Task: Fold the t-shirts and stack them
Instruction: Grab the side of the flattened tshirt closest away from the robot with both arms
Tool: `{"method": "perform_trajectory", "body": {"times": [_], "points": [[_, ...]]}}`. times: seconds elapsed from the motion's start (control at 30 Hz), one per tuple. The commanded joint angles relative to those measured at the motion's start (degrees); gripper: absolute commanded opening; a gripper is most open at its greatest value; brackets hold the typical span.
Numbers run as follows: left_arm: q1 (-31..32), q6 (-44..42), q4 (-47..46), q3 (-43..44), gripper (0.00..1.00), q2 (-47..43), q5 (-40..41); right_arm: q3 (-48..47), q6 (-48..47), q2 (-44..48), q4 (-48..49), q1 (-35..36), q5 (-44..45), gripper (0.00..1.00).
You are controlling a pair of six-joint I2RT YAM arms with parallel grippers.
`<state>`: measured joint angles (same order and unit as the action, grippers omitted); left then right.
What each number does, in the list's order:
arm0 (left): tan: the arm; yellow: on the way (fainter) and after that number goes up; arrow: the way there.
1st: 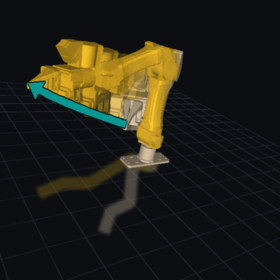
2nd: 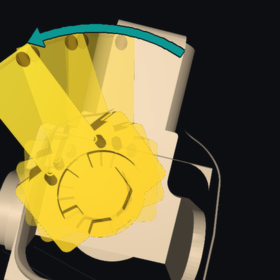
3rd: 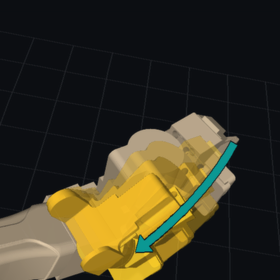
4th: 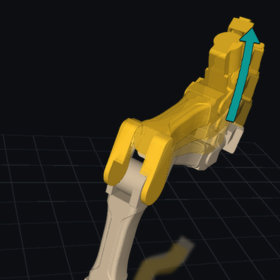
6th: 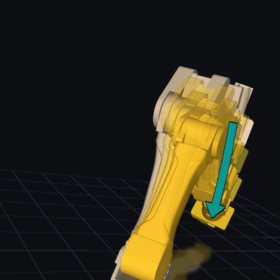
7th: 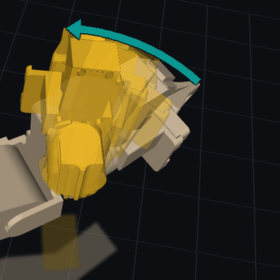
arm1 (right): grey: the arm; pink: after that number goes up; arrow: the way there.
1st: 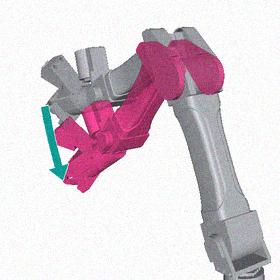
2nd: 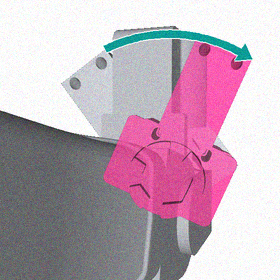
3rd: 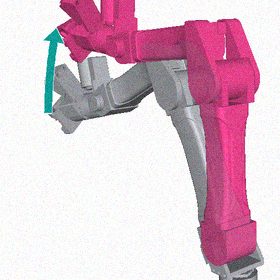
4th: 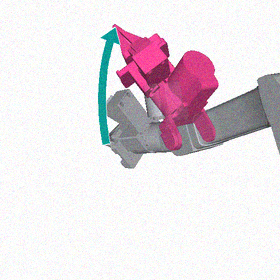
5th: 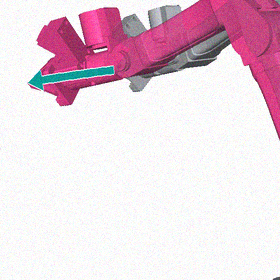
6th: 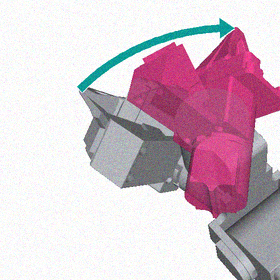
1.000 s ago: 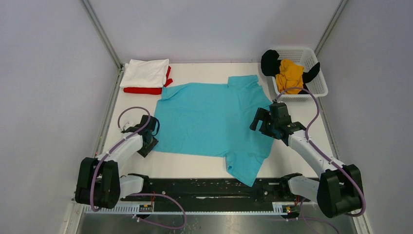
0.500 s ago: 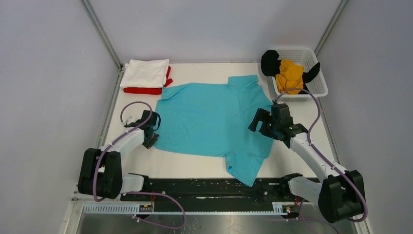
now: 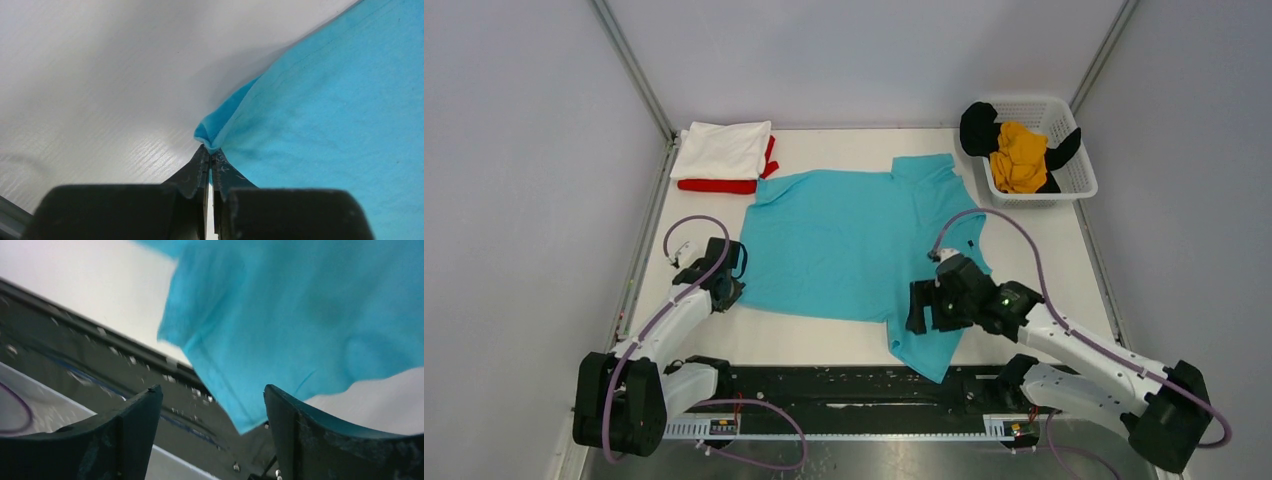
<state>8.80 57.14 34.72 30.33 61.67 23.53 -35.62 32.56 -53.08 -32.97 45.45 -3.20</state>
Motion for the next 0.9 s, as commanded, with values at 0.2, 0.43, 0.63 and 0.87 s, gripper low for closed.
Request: {"method": "perform_trajectory", "body": {"times": [0.2, 0.43, 0.63, 0.87], "points": [[-0.18, -1.87, -2.23, -0.85, 0.00, -0.87, -0.06, -1.50, 7.33, -19.02, -4.89, 19.02, 8.34, 0.68], [-0.23, -1.95, -2.36, -1.06, 0.00, -1.32, -0.20, -3.48, 12.71, -25.97, -7.37, 19.64, 18.36, 0.53], [-0.18, -1.62, -1.38, -1.21, 0.00, -1.77, -0.85, -1.91, 15.72, -24.54, -8.04, 19.63, 20.45, 0.11], [-0.18, -0.17, 5.72, -1.71, 0.00, -6.75, -1.82, -1.66, 12.16, -16.43, -15.06, 19.75, 14.30, 0.00]]}}
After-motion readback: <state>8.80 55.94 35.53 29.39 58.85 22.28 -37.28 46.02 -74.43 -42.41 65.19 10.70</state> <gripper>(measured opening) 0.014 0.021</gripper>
